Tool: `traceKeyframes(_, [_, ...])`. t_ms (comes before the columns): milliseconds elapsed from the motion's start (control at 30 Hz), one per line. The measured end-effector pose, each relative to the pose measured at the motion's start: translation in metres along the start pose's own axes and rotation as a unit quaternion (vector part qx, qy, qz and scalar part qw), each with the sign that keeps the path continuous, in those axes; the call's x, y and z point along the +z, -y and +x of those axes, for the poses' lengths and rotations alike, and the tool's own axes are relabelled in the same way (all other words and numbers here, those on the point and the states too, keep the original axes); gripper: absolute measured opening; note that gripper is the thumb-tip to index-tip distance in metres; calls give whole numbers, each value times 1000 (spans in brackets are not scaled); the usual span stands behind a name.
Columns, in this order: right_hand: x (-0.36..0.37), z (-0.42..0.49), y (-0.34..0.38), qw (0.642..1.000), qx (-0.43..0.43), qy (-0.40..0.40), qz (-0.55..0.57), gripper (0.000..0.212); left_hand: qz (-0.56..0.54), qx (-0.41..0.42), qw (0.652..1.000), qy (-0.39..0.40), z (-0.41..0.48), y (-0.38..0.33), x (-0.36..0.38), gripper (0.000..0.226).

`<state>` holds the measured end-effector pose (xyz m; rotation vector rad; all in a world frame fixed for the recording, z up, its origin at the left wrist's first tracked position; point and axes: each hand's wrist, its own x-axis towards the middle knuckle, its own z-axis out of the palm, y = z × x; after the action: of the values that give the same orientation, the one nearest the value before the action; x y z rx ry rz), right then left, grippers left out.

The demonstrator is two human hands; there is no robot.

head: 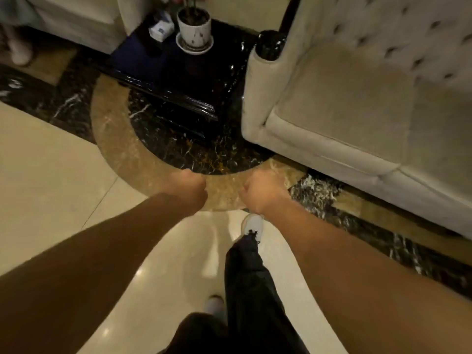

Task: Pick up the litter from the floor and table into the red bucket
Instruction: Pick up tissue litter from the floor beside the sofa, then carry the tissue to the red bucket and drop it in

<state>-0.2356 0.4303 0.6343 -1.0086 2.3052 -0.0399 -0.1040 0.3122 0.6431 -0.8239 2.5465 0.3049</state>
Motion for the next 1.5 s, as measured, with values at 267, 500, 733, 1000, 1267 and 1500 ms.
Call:
traceKeyframes(267, [-128, -207, -49, 993, 44, -109, 16, 28, 23, 70, 997, 5, -146, -126, -111, 31])
traceKeyframes(500, [-166, -331, -172, 976, 98, -193, -14, 8, 105, 218, 966, -95, -184, -301, -144, 26])
traceKeyframes(733, [-181, -487, -356, 945, 179, -272, -15, 23, 169, 323, 910, -197, -233, -541, -159, 22])
traceKeyframes(1000, [-165, -669, -579, 876, 358, -319, 49, 18, 212, 491, 825, -183, -313, -818, -110, 25])
traceKeyframes(1267, [-131, -750, -768, 793, 500, -330, 112, 28, 268, 601, 737, -155, -345, -1042, -40, 17])
traceKeyframes(1500, [-166, -774, -962, 767, 545, -311, 134, 11, 283, 634, 709, -122, -286, -1260, -23, 22])
